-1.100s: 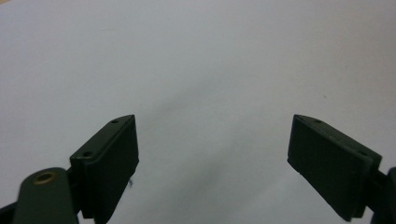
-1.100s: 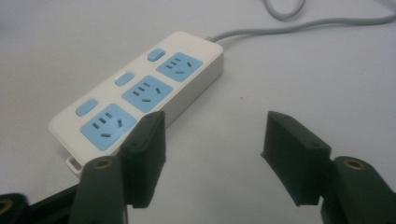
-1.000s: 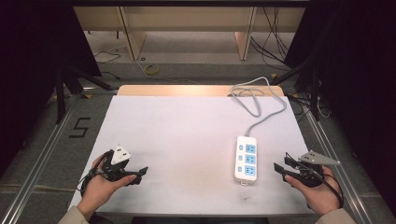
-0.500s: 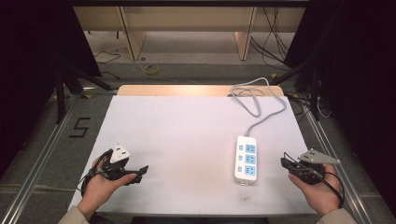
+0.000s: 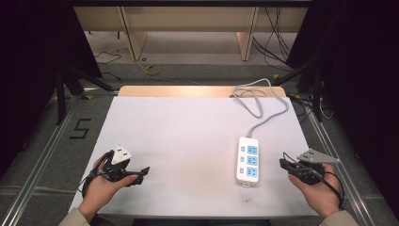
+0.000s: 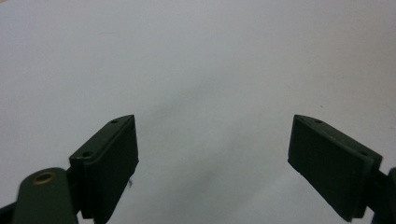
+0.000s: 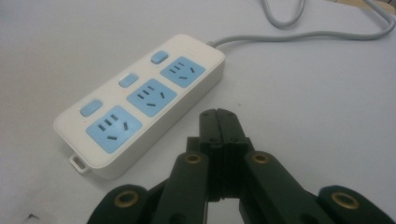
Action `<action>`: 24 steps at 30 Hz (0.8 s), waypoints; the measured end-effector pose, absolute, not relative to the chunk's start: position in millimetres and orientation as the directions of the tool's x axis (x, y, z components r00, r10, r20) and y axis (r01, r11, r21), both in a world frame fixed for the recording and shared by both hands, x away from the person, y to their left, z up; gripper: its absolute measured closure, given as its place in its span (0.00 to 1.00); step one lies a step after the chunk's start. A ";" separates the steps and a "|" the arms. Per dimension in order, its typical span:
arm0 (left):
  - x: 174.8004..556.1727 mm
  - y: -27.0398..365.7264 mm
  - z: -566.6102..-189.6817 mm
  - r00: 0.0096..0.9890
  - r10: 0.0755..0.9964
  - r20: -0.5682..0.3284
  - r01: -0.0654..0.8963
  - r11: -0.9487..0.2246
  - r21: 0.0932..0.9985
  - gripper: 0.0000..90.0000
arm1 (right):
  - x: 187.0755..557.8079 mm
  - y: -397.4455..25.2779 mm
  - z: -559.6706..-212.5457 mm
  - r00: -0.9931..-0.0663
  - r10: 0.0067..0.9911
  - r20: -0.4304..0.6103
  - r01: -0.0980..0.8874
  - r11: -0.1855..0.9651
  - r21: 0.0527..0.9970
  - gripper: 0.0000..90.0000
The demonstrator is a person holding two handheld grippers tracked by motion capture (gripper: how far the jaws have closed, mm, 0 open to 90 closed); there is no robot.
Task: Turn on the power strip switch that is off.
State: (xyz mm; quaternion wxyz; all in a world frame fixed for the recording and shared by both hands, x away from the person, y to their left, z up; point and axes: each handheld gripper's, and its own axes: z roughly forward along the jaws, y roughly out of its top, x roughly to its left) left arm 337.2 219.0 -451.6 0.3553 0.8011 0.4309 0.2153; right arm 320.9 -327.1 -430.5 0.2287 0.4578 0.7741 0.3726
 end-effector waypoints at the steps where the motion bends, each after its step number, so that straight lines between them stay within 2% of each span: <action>1: 337.4 218.6 -451.6 0.533 0.845 0.032 0.538 -0.368 0.759 0.17 | 321.3 -326.7 -430.2 -0.477 0.879 -0.010 0.538 0.301 0.787 1.00; 24: 337.5 215.8 -451.2 0.541 0.840 0.039 0.532 -0.378 0.757 0.17 | 326.2 -317.3 -424.0 -0.492 0.871 0.016 0.538 0.289 0.792 1.00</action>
